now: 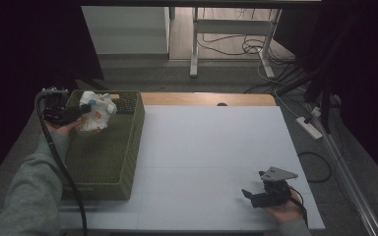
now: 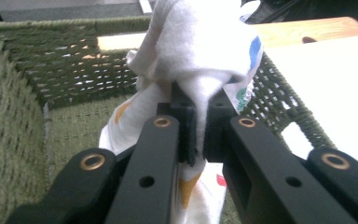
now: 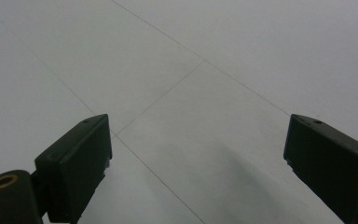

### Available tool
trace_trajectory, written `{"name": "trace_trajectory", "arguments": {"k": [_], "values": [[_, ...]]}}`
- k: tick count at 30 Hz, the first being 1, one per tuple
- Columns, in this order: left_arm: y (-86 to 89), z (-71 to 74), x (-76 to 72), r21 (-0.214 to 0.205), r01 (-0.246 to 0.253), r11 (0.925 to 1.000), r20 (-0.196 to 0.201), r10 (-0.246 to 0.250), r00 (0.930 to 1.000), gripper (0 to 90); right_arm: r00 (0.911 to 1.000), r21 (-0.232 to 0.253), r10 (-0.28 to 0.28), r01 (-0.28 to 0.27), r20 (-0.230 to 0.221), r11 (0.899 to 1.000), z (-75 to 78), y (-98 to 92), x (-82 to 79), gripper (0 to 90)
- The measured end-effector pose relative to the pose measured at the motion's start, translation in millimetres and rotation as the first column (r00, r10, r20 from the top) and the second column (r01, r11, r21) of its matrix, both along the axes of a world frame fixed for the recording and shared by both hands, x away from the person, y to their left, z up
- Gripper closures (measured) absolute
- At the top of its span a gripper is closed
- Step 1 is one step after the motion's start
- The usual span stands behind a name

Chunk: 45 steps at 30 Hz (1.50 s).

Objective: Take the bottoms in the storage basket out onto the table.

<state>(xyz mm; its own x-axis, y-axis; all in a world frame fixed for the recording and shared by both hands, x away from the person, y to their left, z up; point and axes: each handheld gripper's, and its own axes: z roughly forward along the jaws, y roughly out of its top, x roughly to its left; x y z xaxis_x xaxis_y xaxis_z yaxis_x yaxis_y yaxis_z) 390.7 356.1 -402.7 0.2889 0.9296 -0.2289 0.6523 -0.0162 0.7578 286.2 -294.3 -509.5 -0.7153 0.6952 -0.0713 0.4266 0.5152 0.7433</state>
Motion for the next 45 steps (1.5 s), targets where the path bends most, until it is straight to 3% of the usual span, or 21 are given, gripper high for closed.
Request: {"name": "trace_trajectory", "arguments": {"k": [9, 11, 23, 33, 45], "values": [[-5.2, 7.1, -6.3, -0.033, 0.025, 0.9991, 0.041, -0.024, 0.9989, 85.1, 1.0, 0.001, -0.002, 0.002, -0.001, 1.0, -0.3, 0.1, 0.1, 8.1], [-5.2, 8.7, -8.3, -0.059, 0.031, 0.9978, 0.053, -0.028, 0.9982, 85.0, 1.0, -0.002, -0.001, 0.001, -0.004, 1.0, -0.6, 0.7, 0.0, 8.1], [-10.4, 18.1, -16.4, -0.08, 0.055, 0.9953, 0.101, -0.047, 0.9938, 85.0, 1.0, -0.005, 0.002, -0.002, -0.006, 1.0, -0.9, 1.7, -0.1, 8.1], [-13.1, 22.7, -22.3, -0.124, 0.072, 0.9897, 0.139, -0.054, 0.9888, 85.1, 1.0, -0.003, 0.0, 0.0, -0.002, 1.0, -0.6, 1.2, -0.3, 8.1], [-21.9, 29.1, -30.3, -0.133, 0.1, 0.986, 0.17, -0.077, 0.9824, 85.0, 1.0, -0.005, -0.002, 0.002, -0.001, 1.0, -0.3, 0.9, -0.1, 8.1]]}}
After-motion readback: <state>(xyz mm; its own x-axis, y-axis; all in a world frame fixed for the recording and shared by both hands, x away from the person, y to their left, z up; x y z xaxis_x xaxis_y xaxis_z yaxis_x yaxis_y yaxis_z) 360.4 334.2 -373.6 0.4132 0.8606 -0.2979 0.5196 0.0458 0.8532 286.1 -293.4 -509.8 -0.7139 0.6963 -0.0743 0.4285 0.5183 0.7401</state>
